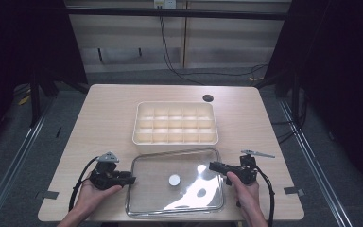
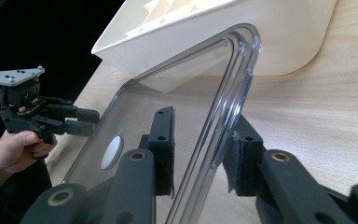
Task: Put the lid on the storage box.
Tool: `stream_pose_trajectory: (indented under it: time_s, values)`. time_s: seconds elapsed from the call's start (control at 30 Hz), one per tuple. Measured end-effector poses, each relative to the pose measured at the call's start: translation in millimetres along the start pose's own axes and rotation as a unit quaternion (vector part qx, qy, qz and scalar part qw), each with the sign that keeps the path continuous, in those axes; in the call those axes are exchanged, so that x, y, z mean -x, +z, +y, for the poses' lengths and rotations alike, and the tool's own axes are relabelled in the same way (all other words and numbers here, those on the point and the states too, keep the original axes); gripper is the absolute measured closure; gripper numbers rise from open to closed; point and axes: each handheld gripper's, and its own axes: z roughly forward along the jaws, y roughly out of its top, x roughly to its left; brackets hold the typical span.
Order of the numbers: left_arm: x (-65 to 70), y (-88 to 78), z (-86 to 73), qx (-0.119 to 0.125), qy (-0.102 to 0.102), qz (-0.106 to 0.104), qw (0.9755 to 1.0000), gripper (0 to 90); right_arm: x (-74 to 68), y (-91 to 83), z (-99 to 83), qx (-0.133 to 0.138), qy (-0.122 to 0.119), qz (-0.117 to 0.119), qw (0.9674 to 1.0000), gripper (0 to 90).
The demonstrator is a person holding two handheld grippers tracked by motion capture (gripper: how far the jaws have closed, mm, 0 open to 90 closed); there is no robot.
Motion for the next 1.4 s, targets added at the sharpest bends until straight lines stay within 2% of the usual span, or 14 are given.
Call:
stream_pose_trajectory:
  time_s: [0.07, 0.13, 0.23, 0.33, 0.47, 0.57, 0.63, 0.7, 0.87, 1.0, 1.17, 1.3, 1.33, 1.4]
  values:
    - [0.1, 0.0, 0.1, 0.002, 0.002, 0.001, 1.0, 60.7, -0.3, -0.4, 0.2, 0.002, -0.003, 0.001, 1.0, 68.2]
    - [-0.5, -0.3, 0.4, 0.004, -0.001, 0.005, 1.0, 53.5, -3.0, -1.2, 1.2, 0.008, -0.015, -0.001, 0.9999, 68.6]
    - [-1.9, -0.3, 0.1, 0.008, -0.009, -0.002, 0.9999, 47.9, -4.6, -2.4, 1.9, 0.013, -0.017, 0.004, 0.9998, 69.4]
    - [-1.2, 0.3, 0.3, 0.01, -0.009, -0.001, 0.9999, 41.7, -5.0, -3.0, 2.1, 0.013, -0.019, 0.002, 0.9997, 69.6]
    - [-1.1, 1.5, 0.8, 0.013, -0.015, -0.008, 0.9998, 38.6, -6.0, -5.7, 3.2, 0.014, -0.026, 0.002, 0.9996, 70.1]
    - [0.3, 4.4, 2.6, 0.013, -0.025, -0.026, 0.9993, 36.0, -11.0, -9.9, 4.6, 0.018, -0.036, 0.005, 0.9992, 70.6]
    - [4.5, 5.5, 3.2, 0.011, -0.023, -0.021, 0.9994, 34.0, -11.4, -10.9, 4.7, 0.021, -0.044, 0.004, 0.9988, 70.7]
    - [4.6, 5.0, 3.3, 0.009, -0.024, -0.019, 0.9995, 34.5, -10.6, -11.0, 5.0, 0.019, -0.045, 0.003, 0.9988, 70.6]
    - [0.7, 3.3, 3.6, 0.016, -0.038, -0.027, 0.9988, 40.2, -8.9, -9.8, 4.5, 0.014, -0.042, -0.005, 0.999, 69.9]
    - [-0.7, -0.7, 4.6, 0.033, -0.041, -0.047, 0.9975, 43.6, -8.5, -7.8, 4.0, 0.008, -0.041, -0.021, 0.9989, 67.9]
    - [-2.4, -7.1, 5.0, 0.053, -0.045, -0.047, 0.9965, 49.3, -9.8, -6.0, 4.0, 0.004, -0.043, -0.029, 0.9986, 66.1]
    - [-2.1, -12.1, 7.8, 0.057, -0.031, -0.039, 0.9971, 51.0, -13.9, -3.0, 3.6, -0.006, -0.059, -0.046, 0.9972, 63.5]
    - [-1.6, -13.4, 8.4, 0.065, -0.033, -0.04, 0.9966, 51.9, -14.7, -2.6, 3.8, -0.008, -0.062, -0.05, 0.9968, 62.8]
    - [-1.7, -15.8, 9.8, 0.067, -0.029, -0.04, 0.9966, 53.0, -15.6, -2.5, 4.4, -0.006, -0.061, -0.049, 0.9969, 62.8]
